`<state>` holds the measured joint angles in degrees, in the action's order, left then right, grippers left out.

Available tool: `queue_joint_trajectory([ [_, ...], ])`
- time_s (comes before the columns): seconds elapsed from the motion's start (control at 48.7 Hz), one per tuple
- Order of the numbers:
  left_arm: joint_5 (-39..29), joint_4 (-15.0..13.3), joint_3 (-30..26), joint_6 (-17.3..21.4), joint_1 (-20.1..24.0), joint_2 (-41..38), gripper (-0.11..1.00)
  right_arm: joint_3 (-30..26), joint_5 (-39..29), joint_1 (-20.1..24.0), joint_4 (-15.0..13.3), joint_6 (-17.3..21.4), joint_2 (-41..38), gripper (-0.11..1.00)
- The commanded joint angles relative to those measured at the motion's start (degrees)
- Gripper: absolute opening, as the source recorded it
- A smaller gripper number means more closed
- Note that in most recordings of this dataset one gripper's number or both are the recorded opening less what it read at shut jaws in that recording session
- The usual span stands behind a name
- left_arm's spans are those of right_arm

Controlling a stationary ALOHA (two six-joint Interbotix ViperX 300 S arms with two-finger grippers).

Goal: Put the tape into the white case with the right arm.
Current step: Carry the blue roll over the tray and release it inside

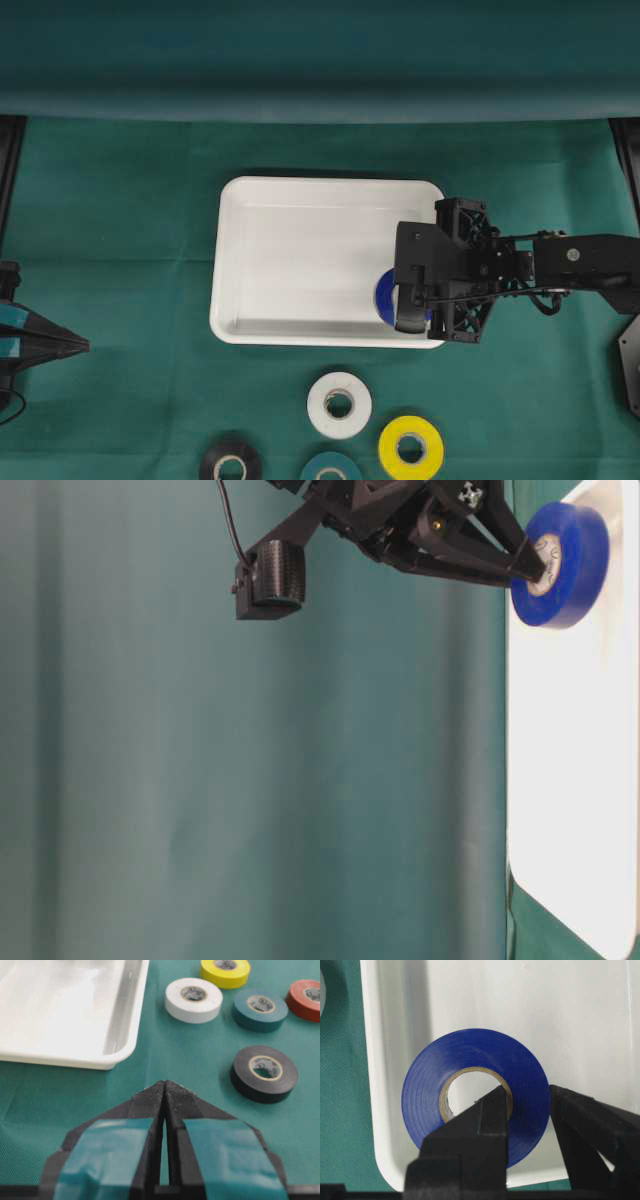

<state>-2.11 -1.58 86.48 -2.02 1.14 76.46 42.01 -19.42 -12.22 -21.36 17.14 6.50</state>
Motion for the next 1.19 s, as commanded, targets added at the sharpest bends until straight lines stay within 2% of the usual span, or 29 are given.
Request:
queue_joint_trajectory([
  [0.0,0.4,0.1,-0.6,0.0,0.2,-0.2,0.00,-0.6,0.5,-0.2,-0.3,0.1,1.1,0.00],
  [0.287,0.1,0.1,-0.4,0.1,0.2,1.2,0.00,-0.2,0.6,-0.3,-0.3,1.1,1.1,0.02],
  [0.37,0.1,0.0,-0.4,0.1,0.1,1.3,0.00,-0.3,0.6,-0.3,-0.3,2.0,1.1,0.17],
  [0.513,0.1,0.1,-0.4,0.1,0.2,1.3,0.00,-0.1,0.7,-0.3,-0.3,2.8,1.1,0.59],
  [0.554,0.1,0.1,-0.4,0.1,0.2,1.2,0.00,0.0,0.7,-0.3,-0.3,2.8,1.1,0.66],
  [0.657,0.1,0.1,-0.4,0.1,0.2,1.3,0.00,0.4,0.7,-0.3,-0.4,2.8,1.1,0.58],
  [0.821,0.1,0.1,-0.3,0.1,0.2,1.2,0.00,2.5,0.4,-0.3,-0.3,3.0,1.8,0.58],
  [1.17,0.1,0.1,-0.3,0.1,0.2,1.2,0.00,12.6,0.1,-0.3,-0.3,4.0,13.5,0.58],
])
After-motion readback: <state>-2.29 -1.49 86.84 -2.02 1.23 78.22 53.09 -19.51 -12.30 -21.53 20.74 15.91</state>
